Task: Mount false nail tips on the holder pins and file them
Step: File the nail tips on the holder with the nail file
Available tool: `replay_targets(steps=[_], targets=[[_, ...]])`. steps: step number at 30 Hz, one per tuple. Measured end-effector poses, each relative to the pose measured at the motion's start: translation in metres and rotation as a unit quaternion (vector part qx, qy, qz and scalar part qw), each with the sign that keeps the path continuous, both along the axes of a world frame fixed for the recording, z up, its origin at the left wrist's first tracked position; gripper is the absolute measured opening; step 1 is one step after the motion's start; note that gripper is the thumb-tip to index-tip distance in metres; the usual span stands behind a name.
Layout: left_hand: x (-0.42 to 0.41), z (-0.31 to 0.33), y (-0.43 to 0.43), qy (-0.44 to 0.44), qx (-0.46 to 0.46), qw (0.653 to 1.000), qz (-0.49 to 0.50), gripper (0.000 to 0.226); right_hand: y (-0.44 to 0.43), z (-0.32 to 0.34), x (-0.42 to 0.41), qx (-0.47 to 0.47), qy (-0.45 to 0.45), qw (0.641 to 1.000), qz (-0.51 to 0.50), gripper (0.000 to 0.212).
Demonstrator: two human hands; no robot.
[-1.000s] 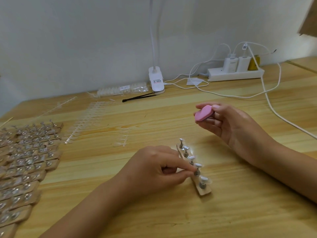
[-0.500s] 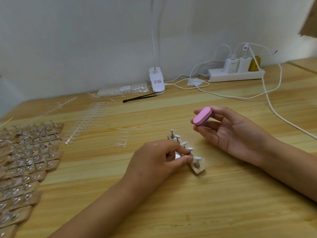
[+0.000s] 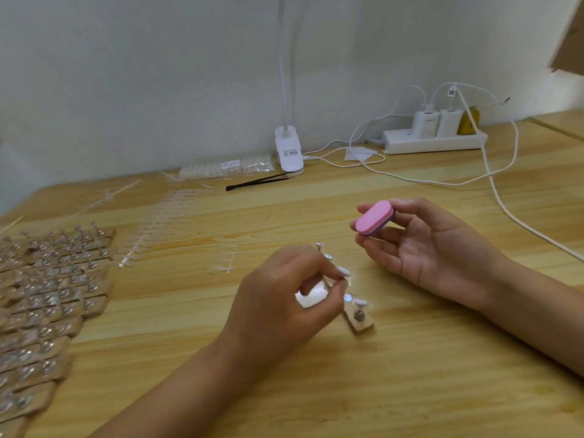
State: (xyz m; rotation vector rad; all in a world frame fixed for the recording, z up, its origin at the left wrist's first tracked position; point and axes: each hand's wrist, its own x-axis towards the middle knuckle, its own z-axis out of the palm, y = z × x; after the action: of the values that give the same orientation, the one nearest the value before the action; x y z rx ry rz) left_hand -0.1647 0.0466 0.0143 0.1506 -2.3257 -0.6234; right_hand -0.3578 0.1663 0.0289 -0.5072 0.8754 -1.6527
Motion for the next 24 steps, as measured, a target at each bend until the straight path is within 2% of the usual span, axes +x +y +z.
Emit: replay_targets(steps=[3,6,8,10,12,15,16,18,19,20,21,24], targets=[[0.004,0.005,-0.002,0.036,0.160,0.985,-0.048,0.006,0.000,0.001,0.001,-0.012,-0.011,1.000,0.019,0.040],[0.003,0.006,-0.002,0.027,0.313,0.946,-0.074,0.005,0.001,0.002,0.005,-0.040,0.030,0.998,0.036,0.046],[0.001,0.004,-0.004,0.021,0.353,0.932,-0.081,0.007,0.000,0.002,0.011,-0.047,0.116,0.992,0.018,0.042],[-0.001,0.003,-0.005,0.012,0.367,0.926,-0.090,0.013,0.001,0.000,0.018,-0.054,0.259,0.964,-0.032,0.041],[-0.002,0.002,-0.006,0.001,0.367,0.925,-0.101,0.011,0.003,-0.004,0.023,-0.088,0.384,0.914,-0.101,0.038],[-0.003,0.001,-0.004,-0.010,0.378,0.918,-0.119,0.007,0.007,-0.007,0.028,-0.158,0.474,0.849,-0.171,0.030],[-0.004,0.000,-0.004,-0.011,0.382,0.916,-0.123,0.006,0.008,-0.006,0.029,-0.175,0.536,0.805,-0.184,0.028],[-0.004,-0.001,-0.003,-0.007,0.383,0.915,-0.131,0.004,0.011,-0.006,0.032,-0.216,0.662,0.693,-0.188,0.026],[-0.004,-0.001,-0.002,-0.004,0.380,0.915,-0.137,0.005,0.012,-0.006,0.033,-0.230,0.699,0.651,-0.185,0.025],[-0.004,-0.001,-0.002,-0.003,0.379,0.915,-0.143,0.006,0.012,-0.007,0.035,-0.236,0.716,0.631,-0.182,0.025],[-0.003,0.000,-0.002,-0.001,0.376,0.914,-0.148,0.005,0.011,-0.008,0.036,-0.232,0.716,0.632,-0.184,0.025],[-0.003,0.001,-0.002,0.012,0.376,0.914,-0.151,0.004,0.008,-0.009,0.036,-0.200,0.677,0.682,-0.193,0.026]])
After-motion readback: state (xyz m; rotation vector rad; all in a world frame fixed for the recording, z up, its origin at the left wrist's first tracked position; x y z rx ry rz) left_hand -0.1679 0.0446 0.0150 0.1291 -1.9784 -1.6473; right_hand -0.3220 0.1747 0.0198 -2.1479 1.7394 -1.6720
